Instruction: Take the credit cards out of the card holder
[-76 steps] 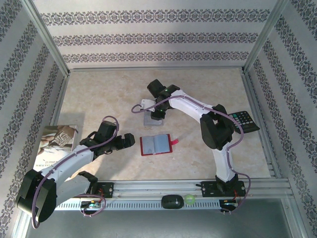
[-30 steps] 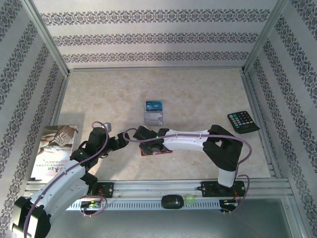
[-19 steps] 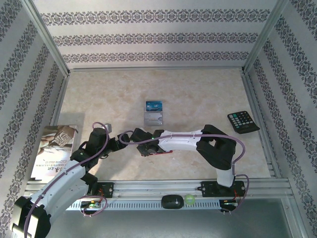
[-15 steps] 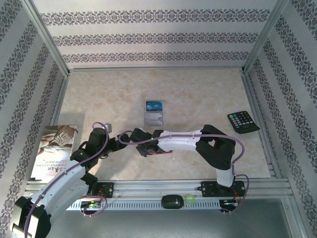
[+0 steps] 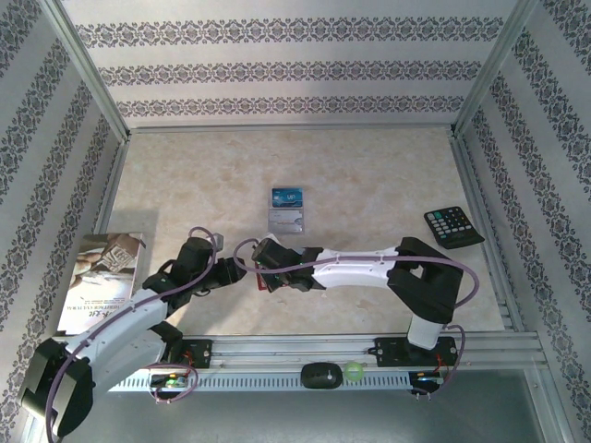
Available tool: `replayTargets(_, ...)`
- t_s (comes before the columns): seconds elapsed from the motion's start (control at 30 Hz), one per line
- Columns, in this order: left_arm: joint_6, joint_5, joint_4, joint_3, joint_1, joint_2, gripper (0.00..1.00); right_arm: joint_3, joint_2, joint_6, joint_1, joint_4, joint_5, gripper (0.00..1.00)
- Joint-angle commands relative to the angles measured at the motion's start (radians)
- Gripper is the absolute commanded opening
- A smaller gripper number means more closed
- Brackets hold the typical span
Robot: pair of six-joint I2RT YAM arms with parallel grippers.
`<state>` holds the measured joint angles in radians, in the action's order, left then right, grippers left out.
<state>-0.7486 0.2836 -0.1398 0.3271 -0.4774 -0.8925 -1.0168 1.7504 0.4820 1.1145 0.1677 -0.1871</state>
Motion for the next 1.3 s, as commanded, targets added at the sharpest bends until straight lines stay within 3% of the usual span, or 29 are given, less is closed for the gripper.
replayTargets(0.0,-0.016,-0.017,0.105,0.004,-0.048,-0.051,0.41,0.045,-0.058,0.094,-0.005,-0.103,-0.019,0.0)
replayTargets(0.4,-0.022,-0.048,0.261,0.052,-0.13,-0.269,0.19,0.205,-0.187,0.283,-0.018,-0.136,-0.089,0.0)
replayTargets(0.67,-0.019,-0.036,0.321,0.076,-0.16,-0.368,0.18,0.263,-0.201,0.381,-0.02,-0.132,-0.097,0.0)
replayTargets(1.03,-0.02,-0.086,0.265,0.08,-0.188,-0.438,0.11,0.282,-0.209,0.446,-0.048,-0.083,-0.138,0.0)
replayTargets(1.27,-0.011,-0.072,0.284,0.086,-0.188,-0.473,0.11,0.29,-0.254,0.434,-0.156,0.041,-0.15,0.19)
